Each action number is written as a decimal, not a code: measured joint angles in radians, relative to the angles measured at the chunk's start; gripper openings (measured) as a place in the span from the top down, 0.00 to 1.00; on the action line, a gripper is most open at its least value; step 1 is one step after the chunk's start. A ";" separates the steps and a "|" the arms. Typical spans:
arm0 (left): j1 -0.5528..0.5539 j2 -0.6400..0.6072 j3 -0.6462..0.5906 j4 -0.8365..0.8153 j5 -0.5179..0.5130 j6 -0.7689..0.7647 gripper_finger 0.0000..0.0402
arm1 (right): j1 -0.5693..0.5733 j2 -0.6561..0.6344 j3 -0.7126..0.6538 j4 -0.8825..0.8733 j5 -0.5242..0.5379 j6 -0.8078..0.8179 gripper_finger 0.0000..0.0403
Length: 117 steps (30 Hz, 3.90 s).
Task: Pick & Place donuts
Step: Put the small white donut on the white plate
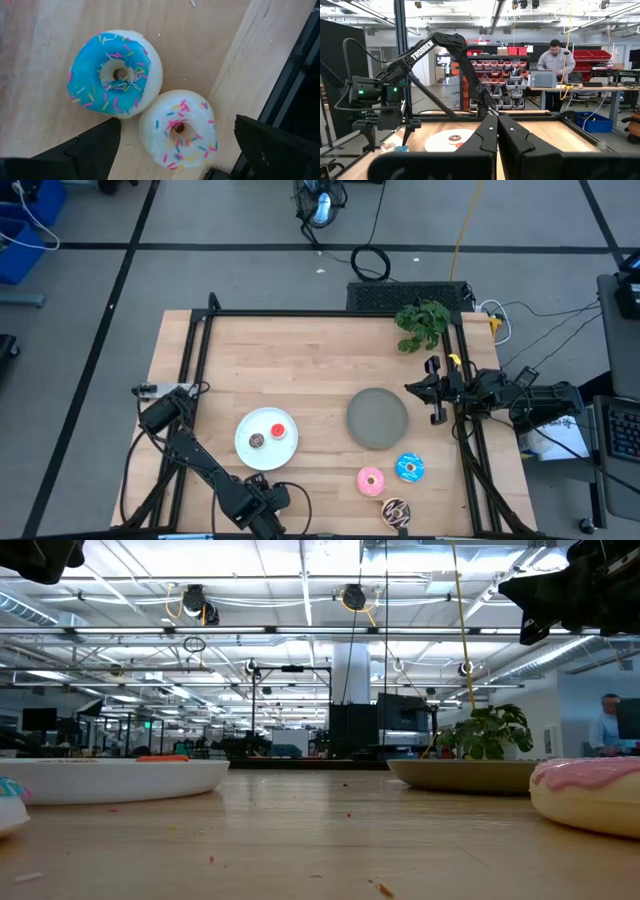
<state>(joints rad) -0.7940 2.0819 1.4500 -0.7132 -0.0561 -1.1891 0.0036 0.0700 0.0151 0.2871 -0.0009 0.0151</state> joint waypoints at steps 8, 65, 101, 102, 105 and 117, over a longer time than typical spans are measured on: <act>0.000 0.001 -0.001 -0.014 -0.001 0.011 0.06 | 0.000 0.000 0.000 0.000 0.000 0.000 1.00; 0.118 -0.448 -0.002 -0.421 -0.233 0.218 0.66 | 0.000 0.000 0.000 0.000 0.000 0.001 1.00; 0.287 -0.114 -0.040 -0.414 -0.099 0.481 0.66 | 0.000 0.001 0.000 -0.001 0.000 0.000 1.00; 0.292 -0.115 -0.049 -0.402 -0.091 0.480 0.66 | 0.000 0.001 0.000 0.000 0.000 0.000 1.00; 0.301 -0.113 -0.083 -0.373 -0.079 0.480 0.66 | 0.000 0.001 0.000 -0.001 0.000 0.000 1.00; 0.313 -0.116 -0.129 -0.284 -0.040 0.456 0.61 | 0.000 0.001 0.000 0.000 0.000 0.000 1.00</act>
<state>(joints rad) -0.4811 1.9663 1.3210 -0.9972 -0.0963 -0.7327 0.0040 0.0711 0.0151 0.2867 -0.0013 0.0147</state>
